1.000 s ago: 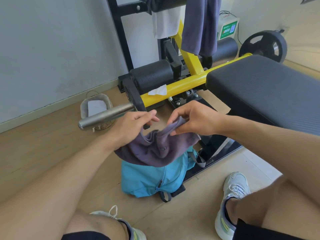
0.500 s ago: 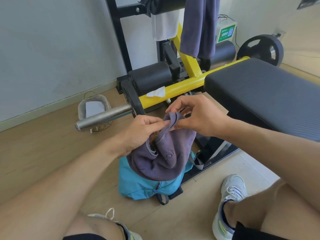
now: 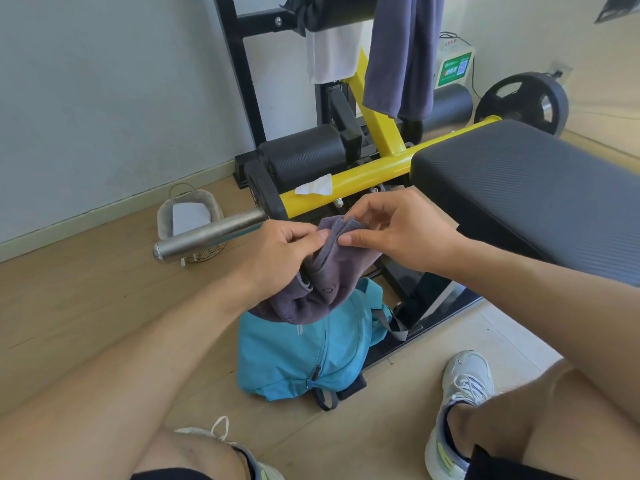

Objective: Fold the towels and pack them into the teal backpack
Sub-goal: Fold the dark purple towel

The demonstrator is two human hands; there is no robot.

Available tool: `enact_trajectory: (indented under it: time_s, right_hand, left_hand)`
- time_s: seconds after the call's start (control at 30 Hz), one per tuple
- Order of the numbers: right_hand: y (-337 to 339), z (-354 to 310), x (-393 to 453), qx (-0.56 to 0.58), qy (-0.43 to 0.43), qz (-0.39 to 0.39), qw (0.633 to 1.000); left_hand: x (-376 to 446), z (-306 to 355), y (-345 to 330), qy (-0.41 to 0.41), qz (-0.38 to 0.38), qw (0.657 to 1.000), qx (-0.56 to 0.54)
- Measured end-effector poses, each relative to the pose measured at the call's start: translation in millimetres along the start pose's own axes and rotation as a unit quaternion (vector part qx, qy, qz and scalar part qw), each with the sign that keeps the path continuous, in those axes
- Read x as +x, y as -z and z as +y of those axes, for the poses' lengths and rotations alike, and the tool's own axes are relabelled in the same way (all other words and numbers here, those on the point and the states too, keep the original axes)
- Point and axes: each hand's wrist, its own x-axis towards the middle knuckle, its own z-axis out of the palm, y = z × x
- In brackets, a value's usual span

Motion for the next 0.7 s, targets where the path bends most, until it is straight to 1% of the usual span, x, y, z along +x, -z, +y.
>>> enact_trajectory:
  time_s: [0.1,0.17,0.27,0.37,0.43,0.57,0.7]
  right_hand:
    - [1.0,-0.5,-0.4,0.012,0.001,0.016,1.000]
    - [2.1,-1.2,-0.8,0.019,-0.001,0.018,1.000]
    - [3.2,-2.3,-1.3,0.019,0.000,0.000,1.000]
    - [5.7,-1.2,-1.3,0.063,-0.042,-0.009,0.997]
    - [7.1,3.3,-0.3,0.059,-0.067,-0.017,0.996]
    - [5.5,8.0,0.1,0.039,-0.096,-0.049,0.993]
    - [2.7,7.0,0.0,-0.007,-0.122,-0.093,0.988]
  left_hand:
    - [-2.7,1.8,1.1,0.016,-0.042,0.999,-0.020]
    - [-2.2,-1.3,1.4,0.011,-0.050,0.999,-0.020]
    - [1.2,-6.9,0.4,-0.015,-0.017,0.999,0.024]
    - [3.3,-6.4,0.0,-0.051,0.036,0.997,0.041]
    - [6.0,-8.4,1.0,-0.072,0.057,0.994,0.064]
    - [9.7,-14.3,3.1,-0.097,0.075,0.987,0.108]
    - [11.1,-16.4,3.5,-0.140,0.079,0.969,0.186]
